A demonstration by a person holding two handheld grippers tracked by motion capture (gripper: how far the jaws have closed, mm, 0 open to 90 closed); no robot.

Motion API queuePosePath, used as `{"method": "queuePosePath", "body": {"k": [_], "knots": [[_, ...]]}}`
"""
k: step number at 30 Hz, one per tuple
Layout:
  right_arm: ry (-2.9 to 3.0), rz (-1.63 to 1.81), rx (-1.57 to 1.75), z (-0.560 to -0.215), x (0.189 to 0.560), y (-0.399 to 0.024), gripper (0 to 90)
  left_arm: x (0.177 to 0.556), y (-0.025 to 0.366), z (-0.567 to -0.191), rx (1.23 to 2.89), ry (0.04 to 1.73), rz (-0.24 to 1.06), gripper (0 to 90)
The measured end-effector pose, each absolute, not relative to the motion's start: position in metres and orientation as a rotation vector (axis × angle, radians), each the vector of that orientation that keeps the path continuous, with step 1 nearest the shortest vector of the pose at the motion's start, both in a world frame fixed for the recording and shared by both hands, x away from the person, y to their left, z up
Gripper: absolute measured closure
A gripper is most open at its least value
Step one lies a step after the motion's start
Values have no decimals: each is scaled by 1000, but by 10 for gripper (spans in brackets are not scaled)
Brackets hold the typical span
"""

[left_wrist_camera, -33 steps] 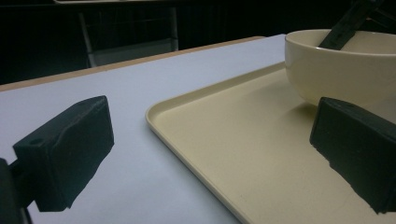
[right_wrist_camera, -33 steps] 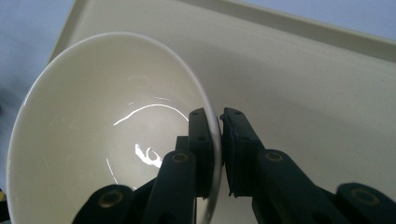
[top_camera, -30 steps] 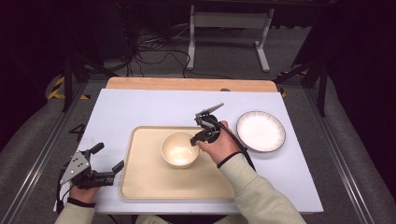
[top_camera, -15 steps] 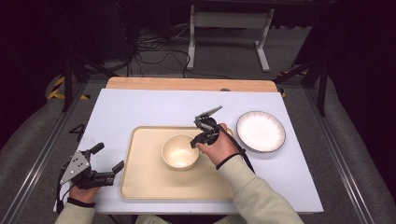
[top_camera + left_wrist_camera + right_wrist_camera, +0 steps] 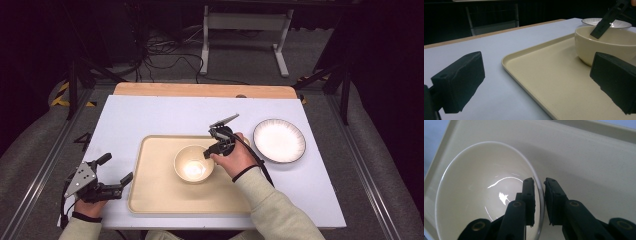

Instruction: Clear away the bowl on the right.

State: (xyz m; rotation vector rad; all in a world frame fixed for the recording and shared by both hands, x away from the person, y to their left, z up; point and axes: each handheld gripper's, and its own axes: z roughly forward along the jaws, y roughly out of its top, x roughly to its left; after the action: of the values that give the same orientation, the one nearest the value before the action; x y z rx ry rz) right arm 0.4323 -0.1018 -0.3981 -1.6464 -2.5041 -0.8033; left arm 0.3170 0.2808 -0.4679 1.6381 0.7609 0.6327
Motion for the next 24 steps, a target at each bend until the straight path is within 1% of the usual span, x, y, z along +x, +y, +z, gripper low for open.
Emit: {"method": "queuePosePath", "body": {"k": [10, 16, 24], "knots": [[-2557, -855, -1616, -391, 428, -102, 711, 317, 281, -468, 1640, 761, 630, 3], [-2586, -928, -1609, -383, 424, -106, 702, 317, 281, -468, 1641, 757, 633, 3], [-2669, -1093, -1540, -375, 417, -113, 629, 317, 281, -468, 1641, 760, 633, 3]]}}
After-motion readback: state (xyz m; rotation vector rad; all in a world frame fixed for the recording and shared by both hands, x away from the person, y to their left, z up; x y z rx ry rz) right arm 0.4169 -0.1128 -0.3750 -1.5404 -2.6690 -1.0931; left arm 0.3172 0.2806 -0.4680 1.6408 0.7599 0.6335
